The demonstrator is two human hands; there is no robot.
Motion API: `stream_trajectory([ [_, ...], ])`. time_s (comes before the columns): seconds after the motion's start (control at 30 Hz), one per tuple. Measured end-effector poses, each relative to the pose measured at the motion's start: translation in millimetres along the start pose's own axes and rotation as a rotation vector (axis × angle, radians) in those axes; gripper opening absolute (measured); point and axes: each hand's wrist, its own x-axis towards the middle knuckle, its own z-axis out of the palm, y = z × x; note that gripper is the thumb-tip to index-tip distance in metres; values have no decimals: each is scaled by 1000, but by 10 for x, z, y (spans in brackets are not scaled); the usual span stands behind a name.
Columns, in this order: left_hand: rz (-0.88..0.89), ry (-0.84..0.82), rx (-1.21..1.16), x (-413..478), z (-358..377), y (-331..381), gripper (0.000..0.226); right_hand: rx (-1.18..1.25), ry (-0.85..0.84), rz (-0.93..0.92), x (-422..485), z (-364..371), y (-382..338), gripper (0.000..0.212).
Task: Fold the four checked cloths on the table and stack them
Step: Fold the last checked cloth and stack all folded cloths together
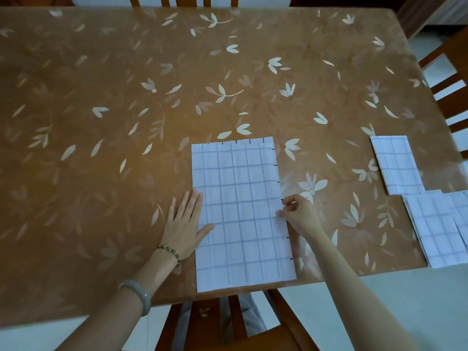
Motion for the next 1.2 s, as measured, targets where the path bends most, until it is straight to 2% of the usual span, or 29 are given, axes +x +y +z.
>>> stream_trajectory([
  [0.3, 21, -15, 21, -96, -35, 48, 87, -86, 21, -50, -75, 55, -25, 32],
  [0.37, 71, 23, 25, -145, -59, 65, 88, -253, 212, -222, -157, 137, -37, 31],
  [0.43, 163, 47, 34, -222, -63, 97, 89, -429, 411, -554, -306, 350, -60, 31],
  [0.47, 211, 44, 37, -260, -44, 111, 90, -486, 415, -692, -387, 509, -80, 35],
  [0.53, 278, 8, 52, -333, 24, 132, 94, -573, 269, -884, -539, 888, -57, 42],
  [0.6, 290, -51, 71, -381, 83, 142, 100, -677, 100, -965, -637, 1219, 36, 49],
  [0.73, 271, -93, 66, -420, 146, 139, 110, -847, -52, -896, -664, 1385, 302, 59],
  [0.93, 255, -58, 60, -415, 164, 123, 116, -938, -2, -705, -534, 856, 638, 68],
  [1.07, 274, -12, 58, -427, 176, 131, 99, -942, 22, -607, -476, 546, 777, 73],
  [1.2, 204, 84, -21, -263, 33, 144, 83, -740, 122, -685, -423, 639, 367, 63],
])
